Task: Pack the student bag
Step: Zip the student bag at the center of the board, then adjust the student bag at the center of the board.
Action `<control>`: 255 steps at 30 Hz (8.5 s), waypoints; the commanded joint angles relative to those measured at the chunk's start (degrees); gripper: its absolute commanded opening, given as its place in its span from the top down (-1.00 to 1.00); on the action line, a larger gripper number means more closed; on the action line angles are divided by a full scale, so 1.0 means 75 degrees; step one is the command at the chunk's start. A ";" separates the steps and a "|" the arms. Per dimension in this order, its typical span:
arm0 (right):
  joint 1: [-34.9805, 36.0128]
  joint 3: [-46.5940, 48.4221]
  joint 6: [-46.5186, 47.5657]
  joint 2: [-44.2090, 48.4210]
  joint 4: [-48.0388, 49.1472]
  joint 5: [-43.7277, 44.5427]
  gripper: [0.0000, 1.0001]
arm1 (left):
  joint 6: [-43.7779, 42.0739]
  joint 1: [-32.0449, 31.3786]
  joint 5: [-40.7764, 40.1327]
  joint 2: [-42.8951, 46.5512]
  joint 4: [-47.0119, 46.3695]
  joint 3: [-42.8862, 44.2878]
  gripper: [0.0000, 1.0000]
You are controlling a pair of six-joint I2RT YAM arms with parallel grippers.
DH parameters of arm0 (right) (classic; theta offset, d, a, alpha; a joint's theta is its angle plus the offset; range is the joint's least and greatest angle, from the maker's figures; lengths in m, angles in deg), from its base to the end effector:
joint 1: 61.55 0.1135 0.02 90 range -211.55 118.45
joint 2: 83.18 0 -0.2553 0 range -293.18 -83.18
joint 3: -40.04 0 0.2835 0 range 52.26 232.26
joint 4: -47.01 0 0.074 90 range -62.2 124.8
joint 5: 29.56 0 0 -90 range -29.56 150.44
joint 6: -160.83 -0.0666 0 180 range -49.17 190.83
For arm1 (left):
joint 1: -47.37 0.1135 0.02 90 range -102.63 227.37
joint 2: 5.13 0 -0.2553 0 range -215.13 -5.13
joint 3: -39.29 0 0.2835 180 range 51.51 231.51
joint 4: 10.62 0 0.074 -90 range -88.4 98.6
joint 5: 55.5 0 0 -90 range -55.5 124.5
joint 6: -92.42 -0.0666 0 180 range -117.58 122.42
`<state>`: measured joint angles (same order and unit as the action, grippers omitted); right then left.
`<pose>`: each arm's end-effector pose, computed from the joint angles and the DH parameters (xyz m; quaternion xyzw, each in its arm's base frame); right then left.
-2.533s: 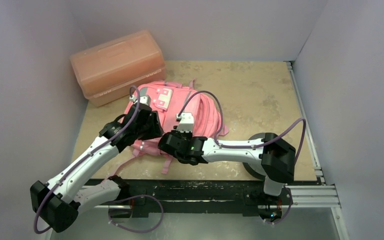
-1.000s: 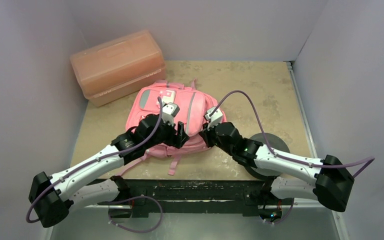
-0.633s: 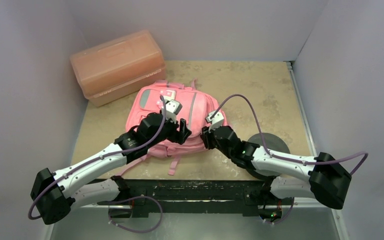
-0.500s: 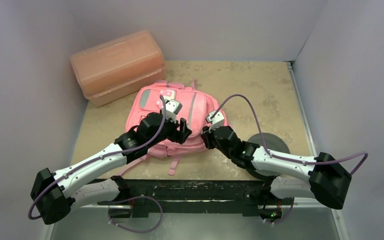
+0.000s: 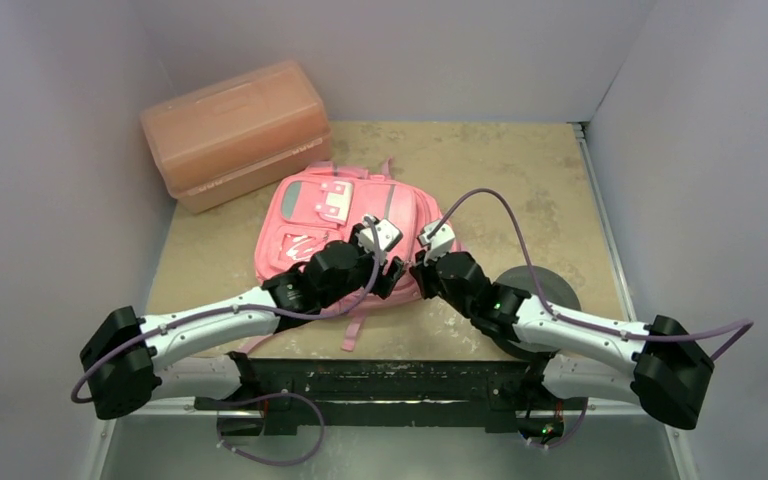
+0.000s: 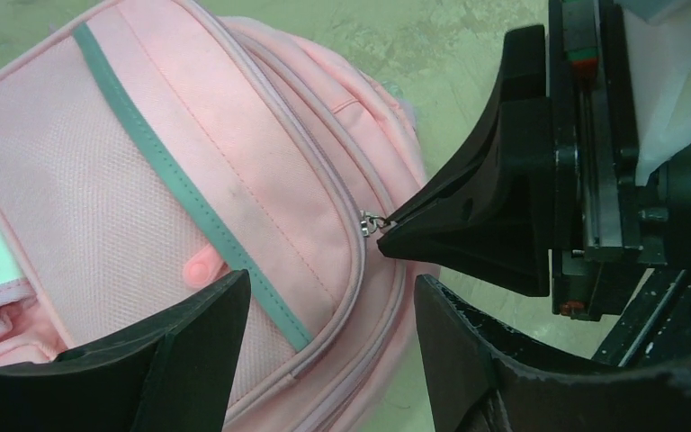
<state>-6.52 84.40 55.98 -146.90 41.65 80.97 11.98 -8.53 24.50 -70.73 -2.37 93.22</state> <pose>0.1901 0.2311 0.1914 -0.1944 0.8112 0.1809 0.5210 0.1909 -0.2613 0.2411 0.2749 0.7695 -0.2492 0.5197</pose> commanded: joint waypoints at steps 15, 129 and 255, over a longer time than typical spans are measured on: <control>-0.0385 0.0692 0.0298 0.0330 -0.0227 -0.0781 1.00 | -0.1891 -0.0738 -0.3276 -0.1780 -0.2486 -0.0807 0.62; -0.3863 0.5441 0.1300 -0.2740 -0.3437 -0.3602 -0.98 | 0.1160 -0.0170 -0.1395 0.0174 0.2890 0.1693 -0.07; -0.4284 0.6615 -0.1772 -0.1710 -0.2893 -0.4875 -0.98 | -0.0274 0.2262 -0.0898 -0.0814 0.5520 0.8270 -0.27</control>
<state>-38.63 130.49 38.60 -161.83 21.89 42.02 6.76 8.00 14.40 -77.97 37.67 149.77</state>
